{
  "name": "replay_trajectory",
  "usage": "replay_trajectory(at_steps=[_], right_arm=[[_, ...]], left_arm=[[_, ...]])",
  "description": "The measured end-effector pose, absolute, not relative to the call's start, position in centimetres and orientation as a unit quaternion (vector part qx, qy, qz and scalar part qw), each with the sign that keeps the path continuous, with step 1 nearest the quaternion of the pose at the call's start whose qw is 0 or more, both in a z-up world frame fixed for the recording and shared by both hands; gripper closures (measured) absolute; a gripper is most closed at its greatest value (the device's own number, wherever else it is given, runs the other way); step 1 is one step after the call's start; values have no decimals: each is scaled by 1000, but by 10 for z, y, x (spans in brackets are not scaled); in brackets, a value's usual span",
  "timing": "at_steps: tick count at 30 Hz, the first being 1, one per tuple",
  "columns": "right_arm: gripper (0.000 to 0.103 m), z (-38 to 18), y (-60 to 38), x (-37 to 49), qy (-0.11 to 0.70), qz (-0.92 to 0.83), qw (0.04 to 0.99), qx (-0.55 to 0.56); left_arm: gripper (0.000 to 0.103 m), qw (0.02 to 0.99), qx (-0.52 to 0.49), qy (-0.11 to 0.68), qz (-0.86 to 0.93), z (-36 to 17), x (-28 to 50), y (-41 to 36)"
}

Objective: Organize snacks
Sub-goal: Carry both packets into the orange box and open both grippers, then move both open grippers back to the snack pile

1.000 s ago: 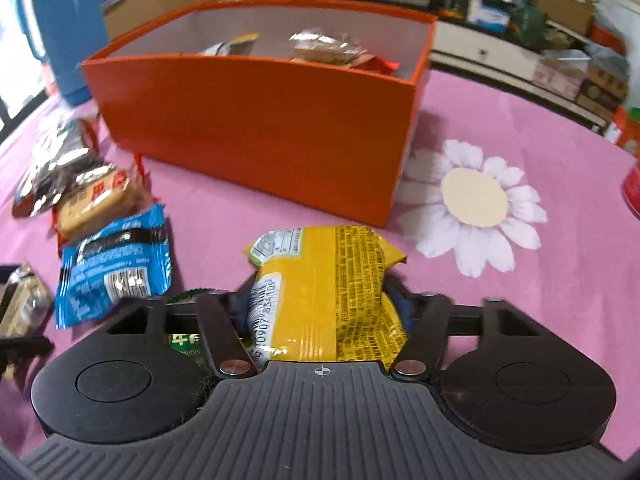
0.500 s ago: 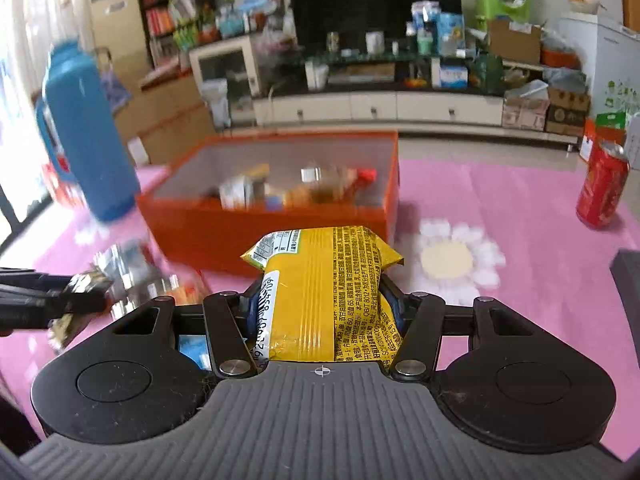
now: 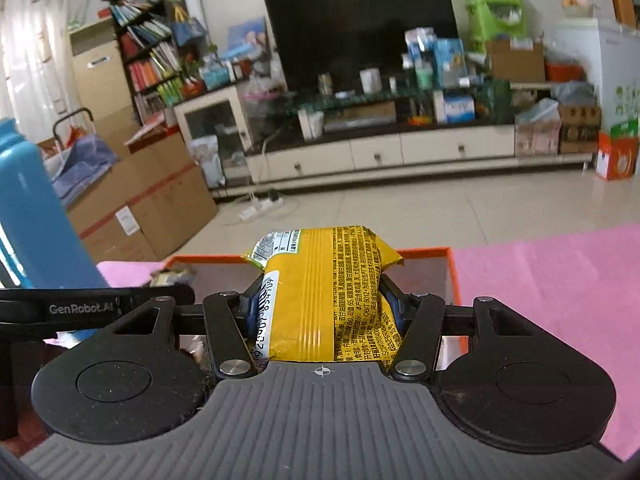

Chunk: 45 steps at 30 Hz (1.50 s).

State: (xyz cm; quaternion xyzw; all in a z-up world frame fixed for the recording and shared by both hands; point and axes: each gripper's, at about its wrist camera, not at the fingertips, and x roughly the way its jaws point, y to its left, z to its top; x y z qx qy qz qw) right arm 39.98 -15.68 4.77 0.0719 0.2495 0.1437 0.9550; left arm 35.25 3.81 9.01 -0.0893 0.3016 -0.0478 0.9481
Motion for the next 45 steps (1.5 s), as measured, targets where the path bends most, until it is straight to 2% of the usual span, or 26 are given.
replay_trajectory(at_steps=[9, 10, 12, 13, 17, 23, 27, 30, 32, 34, 36, 38, 41, 45], right_arm=[[64, 20, -145, 441, 286, 106, 951, 43], [64, 20, -143, 442, 286, 104, 952, 40], [63, 20, -144, 443, 290, 104, 951, 37], [61, 20, -144, 444, 296, 106, 948, 38], [55, 20, -149, 439, 306, 106, 945, 48], [36, 41, -161, 420, 256, 95, 960, 67], [36, 63, -166, 402, 230, 99, 966, 70], [33, 82, -175, 376, 218, 107, 968, 70], [24, 91, -187, 347, 209, 107, 969, 73], [21, 89, -203, 309, 200, 101, 972, 67], [19, 74, -223, 264, 202, 82, 974, 58], [18, 53, -245, 227, 219, 58, 972, 66], [19, 22, -280, 189, 273, 40, 954, 119], [19, 7, -318, 164, 290, 27, 942, 164]], left_arm=[[54, 950, -17, 311, -7, 57, 366, 28], [52, 951, -13, 309, -5, 55, 366, 27], [37, 953, -3, 302, -3, 53, 364, 25], [33, 954, 0, 300, -4, 52, 363, 23], [33, 954, -12, 299, -10, 56, 362, 24], [32, 958, -13, 285, -14, 67, 355, 20], [31, 961, -6, 275, -21, 81, 340, 14], [31, 961, -15, 273, -36, 99, 316, 15], [28, 962, -32, 269, -46, 109, 292, 22], [26, 961, -44, 268, -57, 111, 256, 31], [19, 958, -49, 277, -50, 101, 217, 42], [7, 952, -66, 297, -38, 83, 178, 55], [7, 934, -85, 345, -37, 54, 134, 64], [7, 921, -62, 382, -47, 27, 94, 55]])
